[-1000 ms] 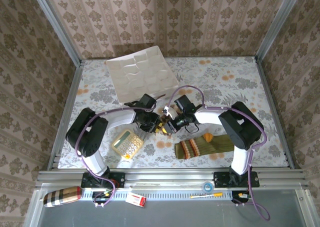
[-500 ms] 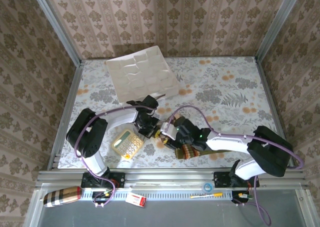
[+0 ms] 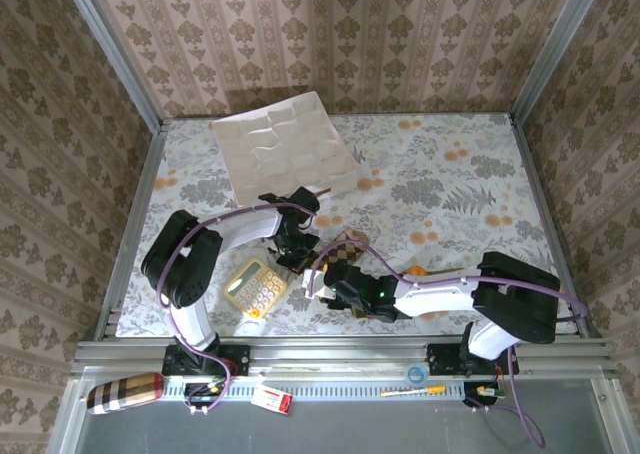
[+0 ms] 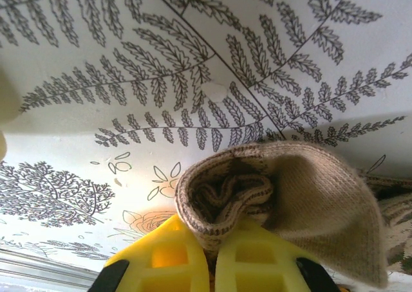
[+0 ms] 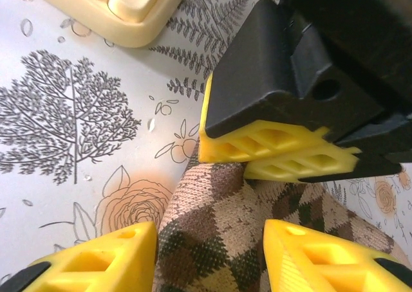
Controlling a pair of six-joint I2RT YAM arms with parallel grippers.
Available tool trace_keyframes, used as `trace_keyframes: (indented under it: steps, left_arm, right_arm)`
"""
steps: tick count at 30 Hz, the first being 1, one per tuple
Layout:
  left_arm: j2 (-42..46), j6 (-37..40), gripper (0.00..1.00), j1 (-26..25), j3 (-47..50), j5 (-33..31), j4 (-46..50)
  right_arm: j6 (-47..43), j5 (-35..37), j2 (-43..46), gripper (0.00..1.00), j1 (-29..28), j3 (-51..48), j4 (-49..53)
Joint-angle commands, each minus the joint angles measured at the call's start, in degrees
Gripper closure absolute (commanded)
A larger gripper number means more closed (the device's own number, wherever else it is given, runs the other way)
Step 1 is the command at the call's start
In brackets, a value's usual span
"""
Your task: Roll the socks
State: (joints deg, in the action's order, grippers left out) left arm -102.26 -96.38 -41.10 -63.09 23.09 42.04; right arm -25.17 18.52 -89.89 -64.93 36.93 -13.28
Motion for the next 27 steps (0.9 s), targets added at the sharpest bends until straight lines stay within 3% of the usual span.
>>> trace_keyframes:
  steps: [1,5,13,14,17,20,27]
  left_arm:
    - [-2.31,0.22,1.0,0.61,1.13,-4.11,5.86]
    - [-2.02,0.4,1.0,0.61,1.55,-3.67,5.07]
    - [2.24,0.91,1.0,1.44,2.82,-4.21,3.37]
    - [3.45,0.97,0.98,1.74,3.23,-4.63,2.78]
    - [7.81,1.28,0.66,3.13,4.78,-5.88,-0.07]
    - [11.91,2.57,0.47,4.74,5.85,-6.73,-2.62]
    - [15.64,8.28,0.46,6.13,6.08,-6.47,-5.9]
  right_arm:
    - [-1.33,3.87,-2.64,0.55,-0.28,2.06,-1.35]
    - [-1.18,4.69,-6.01,0.61,-0.11,3.94,-0.41]
    - [9.91,5.66,-11.61,0.91,1.65,7.97,11.13]
    - [12.05,4.83,-11.62,0.95,2.1,7.86,12.64]
    - [17.16,-0.15,-11.2,1.0,3.55,6.66,14.63]
    - [19.35,-6.67,-10.45,1.0,4.59,4.14,13.42]
    - [25.54,-21.3,-9.0,1.0,11.02,-0.21,10.37]
